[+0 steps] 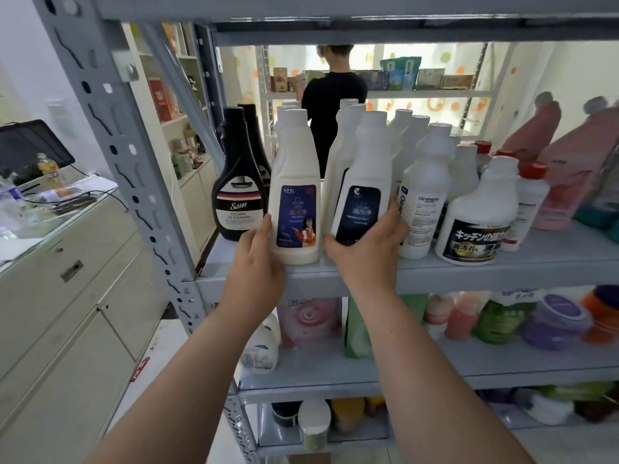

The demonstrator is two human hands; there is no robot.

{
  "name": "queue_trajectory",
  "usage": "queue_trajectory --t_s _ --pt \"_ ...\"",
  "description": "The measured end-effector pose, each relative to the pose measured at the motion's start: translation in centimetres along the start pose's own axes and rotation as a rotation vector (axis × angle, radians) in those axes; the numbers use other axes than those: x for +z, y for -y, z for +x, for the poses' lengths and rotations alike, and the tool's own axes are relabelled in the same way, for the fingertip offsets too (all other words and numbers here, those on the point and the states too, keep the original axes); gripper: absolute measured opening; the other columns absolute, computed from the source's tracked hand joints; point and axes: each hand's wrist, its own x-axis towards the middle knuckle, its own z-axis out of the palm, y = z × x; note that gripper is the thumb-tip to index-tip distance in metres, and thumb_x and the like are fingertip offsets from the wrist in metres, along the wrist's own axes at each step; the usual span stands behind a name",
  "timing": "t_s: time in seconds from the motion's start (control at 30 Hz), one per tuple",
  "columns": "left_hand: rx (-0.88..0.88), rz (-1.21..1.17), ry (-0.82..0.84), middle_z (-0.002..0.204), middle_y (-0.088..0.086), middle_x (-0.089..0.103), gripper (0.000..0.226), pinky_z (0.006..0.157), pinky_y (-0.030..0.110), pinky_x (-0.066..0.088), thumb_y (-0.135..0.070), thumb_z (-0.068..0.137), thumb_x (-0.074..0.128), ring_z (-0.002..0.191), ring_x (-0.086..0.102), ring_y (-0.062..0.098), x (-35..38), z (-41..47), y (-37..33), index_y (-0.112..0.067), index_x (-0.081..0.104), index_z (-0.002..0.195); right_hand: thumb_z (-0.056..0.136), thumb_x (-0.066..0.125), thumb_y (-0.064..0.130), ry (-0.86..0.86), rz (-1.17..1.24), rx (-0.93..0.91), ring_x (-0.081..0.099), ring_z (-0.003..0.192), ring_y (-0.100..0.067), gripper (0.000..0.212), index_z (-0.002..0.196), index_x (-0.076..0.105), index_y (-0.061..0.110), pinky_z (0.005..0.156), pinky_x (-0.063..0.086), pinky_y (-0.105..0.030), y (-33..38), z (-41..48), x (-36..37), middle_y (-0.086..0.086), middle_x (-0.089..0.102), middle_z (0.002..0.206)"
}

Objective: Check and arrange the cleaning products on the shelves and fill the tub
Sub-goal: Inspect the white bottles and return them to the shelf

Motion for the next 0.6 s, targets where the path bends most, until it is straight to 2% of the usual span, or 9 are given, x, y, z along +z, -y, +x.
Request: queue_trajectory --t_s 0.13,0.2,0.27,0.33,0.37,0.43,0.47,0.53,0.6 --pt "-0.063 -0.022 0.107 0.154 0.004 0.033 0.076 0.102 0.037 0.047 -0.011 0.097 0.057 0.126 0.053 0.023 -1.2 -0.6 -0.6 -0.022 0.018 0.161 0.069 0.090 0.042 0.082 0.097 -0.024 0.050 0.121 -0.022 0.117 0.155 0.013 0.024 0.096 0.053 -0.038 0.2 -1.2 -1.9 -0.005 0.035 0.142" --pt "-0.056 -0.039 0.122 0.154 0.000 0.033 0.074 0.104 0.032 0.044 -0.010 0.097 0.058 0.125 0.047 0.014 -2.3 -1.8 -1.6 -0.025 0.021 0.160 0.069 0.089 0.037 0.125 0.178 -0.024 0.055 0.114 -0.015 0.107 0.151 0.020 0.028 0.092 0.055 -0.035 0.7 -2.3 -3.5 0.001 0.045 0.135" --pt "-0.022 -0.094 0.106 0.149 -0.007 0.040 0.068 0.103 0.026 0.040 -0.009 0.098 0.058 0.123 0.043 0.004 -3.3 -3.8 -2.9 -0.033 0.029 0.155 0.069 0.090 0.034 0.182 0.244 -0.039 0.061 0.109 -0.011 0.098 0.143 0.026 0.035 0.087 0.059 -0.029 1.4 -4.0 -5.2 0.006 0.053 0.127" --pt "-0.018 -0.315 0.151 0.137 -0.011 0.053 0.059 0.102 0.025 0.047 -0.009 0.099 0.059 0.122 0.053 0.002 -4.1 -6.3 -4.4 -0.040 0.039 0.145 0.071 0.092 0.029 0.264 0.324 -0.010 0.061 0.107 0.000 0.090 0.137 0.031 0.039 0.078 0.057 -0.014 2.0 -6.3 -7.0 0.014 0.058 0.123" --pt "-0.051 -0.478 0.214 0.131 -0.012 0.059 0.053 0.095 0.026 0.055 -0.011 0.100 0.060 0.118 0.060 0.005 -4.5 -7.7 -5.3 -0.040 0.043 0.141 0.073 0.092 0.027 0.297 0.366 0.006 0.062 0.105 0.004 0.086 0.136 0.035 0.039 0.076 0.055 -0.011 2.2 -7.7 -7.7 0.017 0.060 0.119" --pt "-0.152 -0.778 0.352 0.120 -0.012 0.064 0.045 0.080 0.028 0.061 -0.012 0.100 0.059 0.106 0.069 0.012 -5.1 -10.6 -6.8 -0.034 0.049 0.138 0.078 0.089 0.027 0.343 0.434 0.048 0.066 0.101 0.002 0.070 0.132 0.045 0.036 0.079 0.055 -0.018 2.1 -10.4 -8.7 0.017 0.068 0.111" --pt "-0.190 -0.860 0.390 0.118 -0.014 0.065 0.045 0.077 0.029 0.061 -0.010 0.099 0.058 0.104 0.070 0.014 -5.2 -12.0 -7.3 -0.033 0.051 0.137 0.082 0.086 0.027 0.359 0.483 0.085 0.069 0.101 -0.002 0.061 0.130 0.050 0.034 0.081 0.056 -0.024 2.0 -11.7 -9.1 0.016 0.070 0.110" --pt "-0.219 -0.920 0.390 0.118 -0.016 0.065 0.045 0.077 0.032 0.062 -0.007 0.099 0.059 0.103 0.071 0.015 -5.2 -14.6 -7.8 -0.032 0.053 0.135 0.090 0.077 0.029 0.375 0.588 0.170 0.071 0.103 -0.010 0.045 0.129 0.056 0.033 0.086 0.058 -0.036 1.5 -14.2 -9.8 0.011 0.073 0.111" --pt "-0.250 -0.936 0.363 0.120 -0.012 0.065 0.044 0.079 0.031 0.061 -0.005 0.099 0.059 0.102 0.072 0.014 -5.3 -16.8 -7.9 -0.031 0.055 0.134 0.092 0.067 0.043 0.375 0.620 0.244 0.071 0.108 -0.012 0.040 0.131 0.058 0.037 0.094 0.057 -0.043 1.0 -16.3 -10.6 0.009 0.073 0.117"
